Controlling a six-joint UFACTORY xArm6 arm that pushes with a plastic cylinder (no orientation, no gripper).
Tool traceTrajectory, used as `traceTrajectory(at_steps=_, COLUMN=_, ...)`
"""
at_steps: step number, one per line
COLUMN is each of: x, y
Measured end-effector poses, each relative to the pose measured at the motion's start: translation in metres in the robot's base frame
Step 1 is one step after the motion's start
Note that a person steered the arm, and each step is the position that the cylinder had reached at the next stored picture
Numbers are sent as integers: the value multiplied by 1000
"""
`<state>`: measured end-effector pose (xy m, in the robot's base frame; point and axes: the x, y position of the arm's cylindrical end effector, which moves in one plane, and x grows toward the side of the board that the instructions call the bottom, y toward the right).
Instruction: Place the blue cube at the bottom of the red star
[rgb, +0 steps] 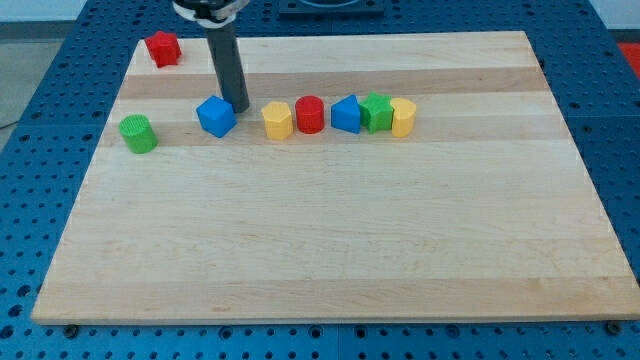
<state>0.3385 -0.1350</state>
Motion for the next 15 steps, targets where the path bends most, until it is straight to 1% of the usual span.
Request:
traceTrajectory(at_steps=1, x=20, y=6)
traceTrajectory(at_steps=4, x=98, y=7)
traceTrajectory(at_steps=5, x=79, y=-5)
traceTrajectory(at_steps=6, x=31, y=-7)
traceTrajectory(at_steps=7, x=-2, y=-13)
traceTrajectory(at_steps=8, x=18, y=4)
traceTrajectory(at_steps=9, x=53, y=18)
traceTrajectory(at_steps=10, x=78, y=6)
traceTrajectory(at_steps=11, x=76, y=-25)
traceTrajectory(at_steps=12, x=47, y=-31)
traceTrajectory(at_steps=14, x=-29, y=-31)
traceTrajectory(at_steps=15, x=-40, y=-38)
